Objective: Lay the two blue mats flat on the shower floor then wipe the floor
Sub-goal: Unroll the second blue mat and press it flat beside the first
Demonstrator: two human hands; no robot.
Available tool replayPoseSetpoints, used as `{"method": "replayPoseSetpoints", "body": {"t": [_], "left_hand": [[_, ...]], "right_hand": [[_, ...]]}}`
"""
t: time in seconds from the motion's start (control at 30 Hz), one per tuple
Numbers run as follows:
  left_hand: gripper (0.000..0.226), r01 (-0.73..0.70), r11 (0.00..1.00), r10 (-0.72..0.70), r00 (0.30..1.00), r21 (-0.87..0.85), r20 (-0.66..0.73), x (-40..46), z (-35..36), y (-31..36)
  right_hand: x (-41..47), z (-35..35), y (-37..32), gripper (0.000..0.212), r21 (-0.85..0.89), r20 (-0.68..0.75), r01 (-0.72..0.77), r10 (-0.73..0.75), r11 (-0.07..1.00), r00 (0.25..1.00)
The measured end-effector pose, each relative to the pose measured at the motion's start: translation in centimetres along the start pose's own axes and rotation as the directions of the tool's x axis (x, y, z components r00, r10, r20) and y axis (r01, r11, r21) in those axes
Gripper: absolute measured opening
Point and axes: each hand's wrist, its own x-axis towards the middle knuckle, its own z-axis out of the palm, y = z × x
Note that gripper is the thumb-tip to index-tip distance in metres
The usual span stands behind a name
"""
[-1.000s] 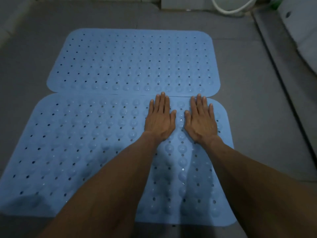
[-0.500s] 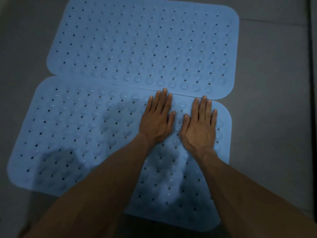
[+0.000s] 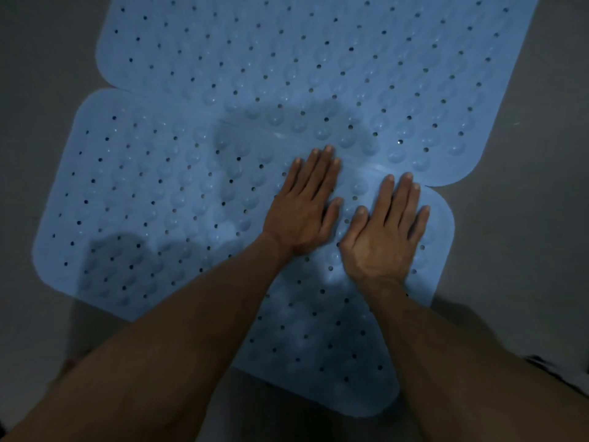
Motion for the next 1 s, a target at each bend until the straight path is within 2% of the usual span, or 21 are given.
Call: {"method": "replayPoseSetpoints", "body": {"t": [0.7, 0.8, 1.0], "left_hand": [[0.061, 0.002, 1.0, -0.003, 0.999, 0.004, 0.042, -0.6, 0.5, -0.4], [0.059, -0.002, 1.0, 0.002, 1.0, -0.021, 0.003, -0.7, 0.5, -0.8], [0.059, -0.087, 0.996, 0.086, 0.992, 0.007, 0.089, -3.5, -0.8, -2.1]], "right_hand": [[-0.3, 0.8, 0.3, 0.063, 0.008, -0.054, 0.02, -0.019, 1.0, 0.998], [-0.3, 0.8, 0.2, 0.064, 0.003, -0.054, 0.02, -0.02, 1.0, 0.998], [0.1, -0.1, 0.0, 0.067, -0.069, 0.13, -0.005, 0.014, 0.998, 0.991]]}}
